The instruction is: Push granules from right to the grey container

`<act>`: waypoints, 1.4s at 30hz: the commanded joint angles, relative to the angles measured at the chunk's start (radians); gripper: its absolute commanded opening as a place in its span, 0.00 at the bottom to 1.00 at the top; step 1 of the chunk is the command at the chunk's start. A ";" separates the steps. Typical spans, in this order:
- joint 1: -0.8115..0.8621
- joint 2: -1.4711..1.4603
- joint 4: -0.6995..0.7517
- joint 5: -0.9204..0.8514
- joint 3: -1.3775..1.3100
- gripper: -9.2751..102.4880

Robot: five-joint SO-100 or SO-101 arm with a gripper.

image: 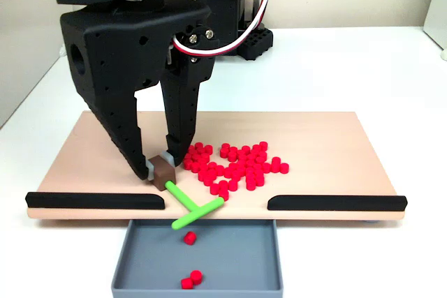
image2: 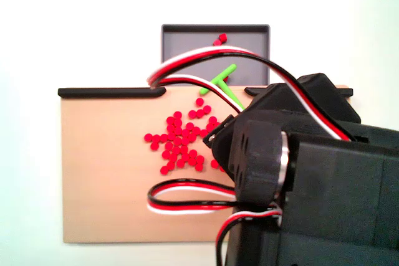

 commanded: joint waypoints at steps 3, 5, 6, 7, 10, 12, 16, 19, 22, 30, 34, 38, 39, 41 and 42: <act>-0.005 0.124 0.025 0.048 -0.021 0.08; -0.005 0.147 0.043 0.072 -0.018 0.08; -0.008 0.160 0.051 0.095 -0.017 0.08; -0.011 0.175 0.052 0.121 -0.009 0.08; -0.026 0.230 0.052 0.239 0.031 0.08; -0.040 0.287 0.052 0.330 0.086 0.08; -0.067 0.439 0.052 0.503 0.252 0.08; -0.094 0.545 0.052 0.618 0.360 0.08; -0.115 0.641 0.052 0.712 0.465 0.08; -0.140 0.811 0.051 0.845 0.646 0.08; -0.141 0.862 0.051 0.854 0.709 0.08; -0.146 0.867 0.051 0.861 0.710 0.08; -0.150 0.870 0.051 0.861 0.710 0.08; -0.155 0.874 0.051 0.861 0.710 0.08; -0.158 0.874 0.051 0.857 0.710 0.08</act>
